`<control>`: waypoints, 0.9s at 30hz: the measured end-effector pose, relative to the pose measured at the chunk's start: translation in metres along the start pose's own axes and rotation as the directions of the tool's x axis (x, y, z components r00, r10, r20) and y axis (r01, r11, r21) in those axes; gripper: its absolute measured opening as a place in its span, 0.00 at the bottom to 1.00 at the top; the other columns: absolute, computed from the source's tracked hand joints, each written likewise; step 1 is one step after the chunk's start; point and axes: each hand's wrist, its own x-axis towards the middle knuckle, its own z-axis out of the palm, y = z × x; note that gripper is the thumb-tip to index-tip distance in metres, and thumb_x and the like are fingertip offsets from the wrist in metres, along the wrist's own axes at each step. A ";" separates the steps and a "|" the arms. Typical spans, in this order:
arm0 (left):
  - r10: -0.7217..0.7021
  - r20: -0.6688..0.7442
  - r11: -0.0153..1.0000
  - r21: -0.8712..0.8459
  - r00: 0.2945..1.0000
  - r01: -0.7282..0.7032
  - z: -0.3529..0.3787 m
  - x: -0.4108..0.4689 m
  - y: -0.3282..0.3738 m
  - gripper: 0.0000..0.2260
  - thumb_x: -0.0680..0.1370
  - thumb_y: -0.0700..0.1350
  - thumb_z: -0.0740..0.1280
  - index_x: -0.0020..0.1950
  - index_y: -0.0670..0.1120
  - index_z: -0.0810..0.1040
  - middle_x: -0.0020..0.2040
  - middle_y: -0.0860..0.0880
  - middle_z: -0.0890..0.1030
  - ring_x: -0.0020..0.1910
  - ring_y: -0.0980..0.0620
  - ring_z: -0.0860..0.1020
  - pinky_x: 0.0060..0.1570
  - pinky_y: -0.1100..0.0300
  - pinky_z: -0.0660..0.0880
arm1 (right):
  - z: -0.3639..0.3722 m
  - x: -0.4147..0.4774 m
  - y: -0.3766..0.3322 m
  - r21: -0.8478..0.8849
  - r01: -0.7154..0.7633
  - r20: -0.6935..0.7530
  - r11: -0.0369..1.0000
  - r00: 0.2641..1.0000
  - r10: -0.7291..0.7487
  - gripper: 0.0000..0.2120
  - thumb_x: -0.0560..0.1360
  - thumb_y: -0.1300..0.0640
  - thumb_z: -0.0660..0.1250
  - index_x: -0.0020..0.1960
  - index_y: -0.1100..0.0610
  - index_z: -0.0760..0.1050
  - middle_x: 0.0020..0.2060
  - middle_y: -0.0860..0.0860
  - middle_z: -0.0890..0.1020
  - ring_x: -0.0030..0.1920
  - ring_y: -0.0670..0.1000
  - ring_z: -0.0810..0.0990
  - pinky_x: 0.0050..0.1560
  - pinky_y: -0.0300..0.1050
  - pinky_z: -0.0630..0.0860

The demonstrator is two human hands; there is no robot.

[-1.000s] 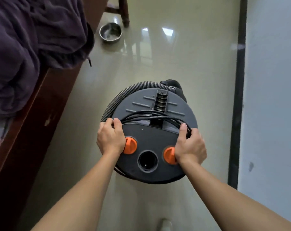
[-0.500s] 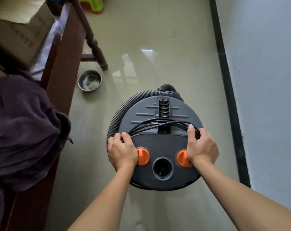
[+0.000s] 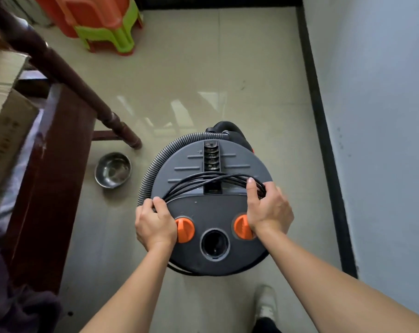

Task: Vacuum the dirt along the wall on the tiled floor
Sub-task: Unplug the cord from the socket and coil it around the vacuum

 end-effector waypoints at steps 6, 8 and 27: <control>-0.023 -0.069 1.000 -0.007 0.997 0.022 0.036 0.077 0.083 0.17 0.80 0.51 0.54 0.44 0.41 0.74 0.52 0.38 0.76 0.50 0.38 0.73 0.46 0.54 0.62 | 0.020 0.112 -0.069 -0.005 0.045 0.089 0.999 0.995 -0.045 0.23 0.78 0.36 0.56 0.51 0.55 0.76 0.50 0.53 0.79 0.55 0.58 0.76 0.44 0.49 0.67; -0.030 -0.066 1.000 -0.004 0.997 0.030 0.048 0.101 0.108 0.16 0.82 0.50 0.56 0.44 0.40 0.75 0.52 0.38 0.76 0.51 0.38 0.73 0.45 0.54 0.62 | 0.025 0.143 -0.086 -0.017 0.042 0.089 0.999 0.995 -0.041 0.24 0.78 0.36 0.56 0.52 0.56 0.76 0.49 0.53 0.79 0.55 0.58 0.76 0.44 0.49 0.67; -0.157 -0.131 0.980 -0.145 0.979 0.138 0.140 0.294 0.320 0.16 0.74 0.51 0.51 0.40 0.42 0.73 0.51 0.40 0.75 0.50 0.38 0.73 0.43 0.56 0.60 | 0.076 0.423 -0.271 -0.131 0.217 0.137 0.967 0.970 -0.199 0.34 0.70 0.31 0.44 0.48 0.56 0.75 0.46 0.56 0.78 0.52 0.61 0.76 0.43 0.48 0.63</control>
